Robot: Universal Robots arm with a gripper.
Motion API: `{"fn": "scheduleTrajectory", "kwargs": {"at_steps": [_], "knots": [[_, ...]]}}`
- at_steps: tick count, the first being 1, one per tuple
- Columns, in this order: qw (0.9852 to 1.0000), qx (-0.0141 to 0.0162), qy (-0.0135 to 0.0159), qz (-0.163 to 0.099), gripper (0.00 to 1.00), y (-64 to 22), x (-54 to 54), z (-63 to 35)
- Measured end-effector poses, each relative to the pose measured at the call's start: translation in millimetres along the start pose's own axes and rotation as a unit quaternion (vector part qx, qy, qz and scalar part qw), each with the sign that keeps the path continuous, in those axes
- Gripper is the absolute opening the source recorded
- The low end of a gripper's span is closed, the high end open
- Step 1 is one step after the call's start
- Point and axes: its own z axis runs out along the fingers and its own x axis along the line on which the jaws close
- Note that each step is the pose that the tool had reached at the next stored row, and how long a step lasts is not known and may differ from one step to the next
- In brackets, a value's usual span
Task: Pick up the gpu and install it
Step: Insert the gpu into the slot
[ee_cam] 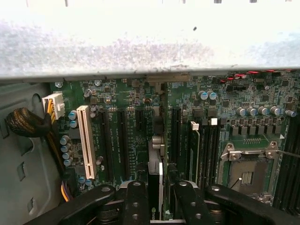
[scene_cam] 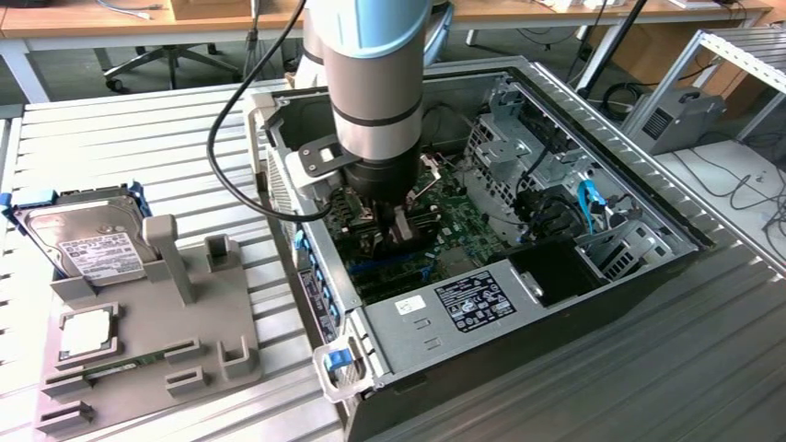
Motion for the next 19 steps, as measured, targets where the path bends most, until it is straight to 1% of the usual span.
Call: {"fn": "scheduleTrajectory", "kwargs": {"at_steps": [2, 9, 12, 14, 16, 19], "knots": [[1.0, -0.0002, 0.0002, 0.0, 0.26, 0.3, 0.1, 1.1], [1.0, 0.0001, -0.0005, 0.0, 0.26, 1.3, 0.2, 6.1], [1.0, -0.0001, -0.0001, 0.0, 0.26, 1.6, 0.3, 7.4], [1.0, 0.0002, -0.0006, 0.0, 0.26, 1.7, 0.2, 8.2], [1.0, 0.0002, 0.0003, 0.0, 0.26, 1.6, 0.2, 8.3], [1.0, 0.0005, 0.0032, -0.001, 0.26, 1.7, 0.2, 7.9]]}}
